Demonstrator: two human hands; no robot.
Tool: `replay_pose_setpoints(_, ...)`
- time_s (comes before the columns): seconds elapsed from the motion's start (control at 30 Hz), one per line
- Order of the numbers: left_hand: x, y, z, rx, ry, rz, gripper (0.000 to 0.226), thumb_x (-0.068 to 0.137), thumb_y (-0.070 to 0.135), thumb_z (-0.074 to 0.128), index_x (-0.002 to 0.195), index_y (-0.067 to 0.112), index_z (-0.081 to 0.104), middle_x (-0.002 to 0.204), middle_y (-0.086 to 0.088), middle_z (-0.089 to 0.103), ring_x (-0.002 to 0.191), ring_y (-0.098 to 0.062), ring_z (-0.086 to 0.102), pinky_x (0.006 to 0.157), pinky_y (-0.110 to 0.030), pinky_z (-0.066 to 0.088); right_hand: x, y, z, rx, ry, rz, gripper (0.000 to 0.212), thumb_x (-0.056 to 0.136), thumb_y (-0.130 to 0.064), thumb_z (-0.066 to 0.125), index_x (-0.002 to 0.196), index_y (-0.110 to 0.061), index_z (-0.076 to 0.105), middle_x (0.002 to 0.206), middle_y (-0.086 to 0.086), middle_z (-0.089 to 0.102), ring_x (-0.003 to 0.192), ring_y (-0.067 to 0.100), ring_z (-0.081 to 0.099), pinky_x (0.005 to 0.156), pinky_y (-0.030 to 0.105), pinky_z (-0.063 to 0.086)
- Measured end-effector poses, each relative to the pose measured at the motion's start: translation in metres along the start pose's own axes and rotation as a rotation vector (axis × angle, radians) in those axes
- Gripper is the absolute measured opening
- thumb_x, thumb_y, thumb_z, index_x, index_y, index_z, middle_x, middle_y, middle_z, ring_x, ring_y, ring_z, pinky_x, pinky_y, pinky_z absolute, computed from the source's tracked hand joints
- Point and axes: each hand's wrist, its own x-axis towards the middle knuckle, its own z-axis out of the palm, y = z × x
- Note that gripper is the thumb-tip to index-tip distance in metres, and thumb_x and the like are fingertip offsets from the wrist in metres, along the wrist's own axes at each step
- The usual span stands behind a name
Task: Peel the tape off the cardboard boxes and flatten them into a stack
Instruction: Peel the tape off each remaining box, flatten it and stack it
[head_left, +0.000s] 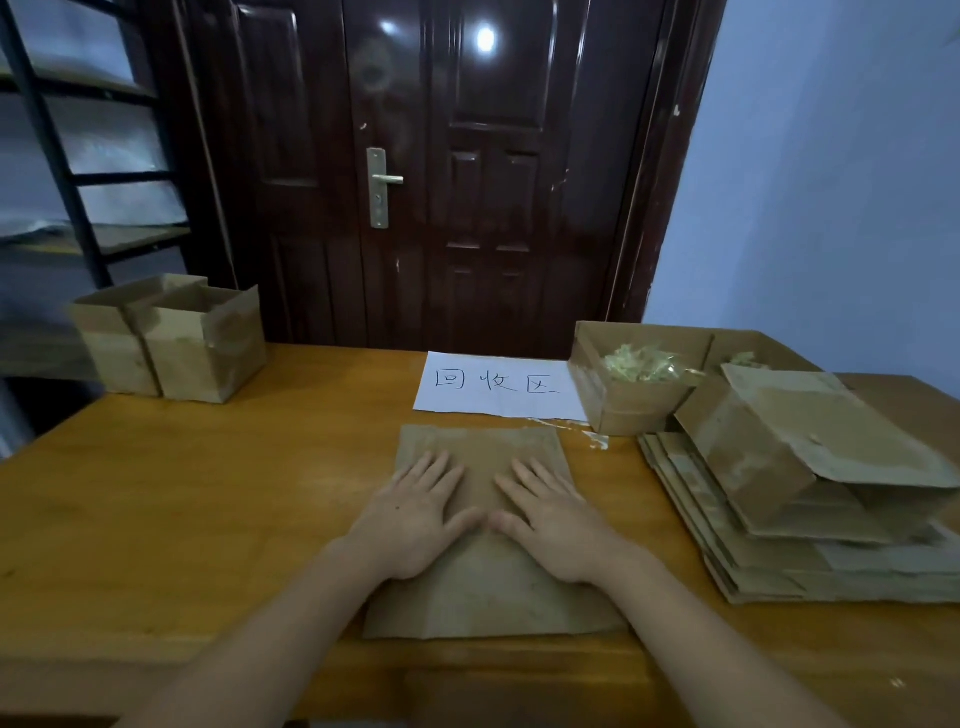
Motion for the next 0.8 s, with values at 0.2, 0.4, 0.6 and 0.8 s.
replay_pose_setpoints(0.2, 0.0, 0.005, -0.003, 0.086, -0.051, -0.02, 0.084, 0.096, 0.078, 0.01, 0.164, 0.032, -0.004, 0.172, 0.005, -0.011, 0.157, -0.013, -0.012, 0.125, -0.036, -0.004, 0.007, 0.006, 0.016, -0.059, 0.064, 0.033, 0.106, 0.075, -0.096, -0.007, 0.162, -0.036, -0.002, 0.17, -0.01, -0.012, 0.155, 0.011, -0.017, 0.125, 0.037, -0.007)
replay_pose_setpoints(0.4, 0.0, 0.006, -0.003, 0.099, -0.05, -0.025, 0.082, 0.097, 0.077, 0.012, 0.164, 0.033, -0.004, 0.172, 0.006, -0.011, 0.157, -0.012, -0.012, 0.125, -0.036, -0.005, 0.006, 0.005, 0.015, -0.064, 0.059, 0.032, 0.109, 0.073, -0.096, -0.009, 0.163, -0.034, -0.001, 0.17, -0.007, -0.011, 0.155, 0.013, -0.015, 0.126, 0.039, -0.005)
replay_pose_setpoints(0.6, -0.003, 0.009, -0.006, 0.091, -0.025, -0.018, 0.08, 0.1, 0.073, 0.016, 0.165, 0.028, 0.005, 0.173, 0.004, 0.0, 0.158, -0.013, -0.005, 0.126, -0.035, 0.0, 0.004, 0.001, 0.012, -0.055, 0.044, 0.049, 0.105, 0.076, -0.093, -0.004, 0.163, -0.033, -0.001, 0.171, -0.005, -0.011, 0.156, 0.014, -0.014, 0.126, 0.04, -0.005)
replay_pose_setpoints(0.8, -0.031, 0.049, -0.01, 0.27, 0.204, 0.03, 0.052, 0.102, 0.05, 0.027, 0.14, 0.028, 0.054, 0.144, 0.008, 0.055, 0.129, -0.015, 0.05, 0.107, -0.034, 0.034, 0.002, -0.004, 0.017, -0.074, 0.063, 0.158, 0.085, 0.095, -0.079, 0.009, 0.163, -0.03, 0.001, 0.171, -0.001, -0.008, 0.157, 0.021, -0.01, 0.126, 0.041, -0.002)
